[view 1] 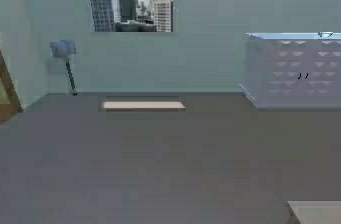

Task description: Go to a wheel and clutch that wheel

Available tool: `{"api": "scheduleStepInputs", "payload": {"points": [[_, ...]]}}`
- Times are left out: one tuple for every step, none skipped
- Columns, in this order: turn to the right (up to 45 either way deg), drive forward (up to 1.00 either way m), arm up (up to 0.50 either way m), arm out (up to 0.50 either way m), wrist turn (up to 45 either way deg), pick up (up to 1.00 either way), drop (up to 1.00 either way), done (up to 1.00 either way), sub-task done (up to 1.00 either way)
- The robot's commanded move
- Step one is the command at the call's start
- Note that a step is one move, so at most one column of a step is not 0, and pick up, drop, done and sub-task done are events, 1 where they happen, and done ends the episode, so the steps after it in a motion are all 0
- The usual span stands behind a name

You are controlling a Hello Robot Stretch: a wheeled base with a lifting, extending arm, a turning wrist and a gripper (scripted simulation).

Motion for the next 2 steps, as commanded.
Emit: {"api": "scheduleStepInputs", "payload": {"points": [[-45.0,0.00,0.00,0.00,0.0,0.00,0.00,0.00,0.00],[-42.0,0.00,0.00,0.00,0.0,0.00,0.00,0.00,0.00]]}}
